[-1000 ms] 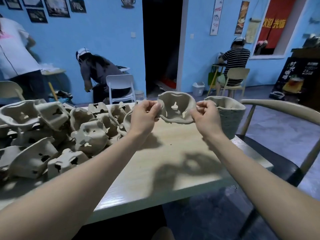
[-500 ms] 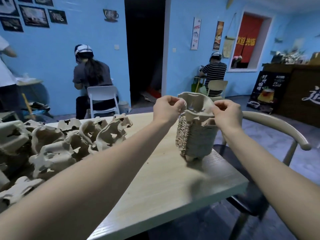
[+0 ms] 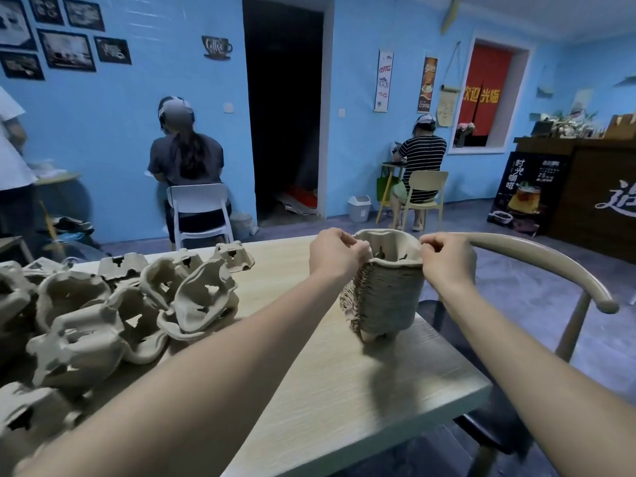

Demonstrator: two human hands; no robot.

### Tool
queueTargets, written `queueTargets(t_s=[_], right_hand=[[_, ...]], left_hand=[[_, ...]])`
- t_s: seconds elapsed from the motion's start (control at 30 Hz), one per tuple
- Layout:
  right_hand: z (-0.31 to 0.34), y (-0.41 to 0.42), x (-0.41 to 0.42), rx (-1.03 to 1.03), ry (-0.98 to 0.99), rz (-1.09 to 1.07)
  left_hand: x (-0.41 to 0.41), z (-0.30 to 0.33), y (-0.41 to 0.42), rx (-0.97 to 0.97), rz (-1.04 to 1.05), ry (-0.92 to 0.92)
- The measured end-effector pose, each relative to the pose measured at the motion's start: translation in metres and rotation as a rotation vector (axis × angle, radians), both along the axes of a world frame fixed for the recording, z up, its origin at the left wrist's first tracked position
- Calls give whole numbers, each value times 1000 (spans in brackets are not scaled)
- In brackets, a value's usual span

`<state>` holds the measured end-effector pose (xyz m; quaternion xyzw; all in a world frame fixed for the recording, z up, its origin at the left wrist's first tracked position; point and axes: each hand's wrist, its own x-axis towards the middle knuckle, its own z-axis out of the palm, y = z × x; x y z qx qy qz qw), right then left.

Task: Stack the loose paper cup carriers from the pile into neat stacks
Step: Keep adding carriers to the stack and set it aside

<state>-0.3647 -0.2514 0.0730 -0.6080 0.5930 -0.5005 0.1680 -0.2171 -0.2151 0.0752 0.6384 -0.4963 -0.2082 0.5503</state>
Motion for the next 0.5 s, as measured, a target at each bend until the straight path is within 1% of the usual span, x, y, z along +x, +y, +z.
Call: queueTargets(t_s=[0.13,0.23,0.33,0.5], right_hand=[[-1,4,0,3,71,47],[-1,11,1,-19,112,81],[0,17,8,-73,106,108],[-4,32,38,-200,194,199]], left_hand=[[0,-1,-1,48,18,-98],[3,-3,6,39,-4,-167],[10,-6,19,17,-28,-226],[39,-26,49,8,6,-338]])
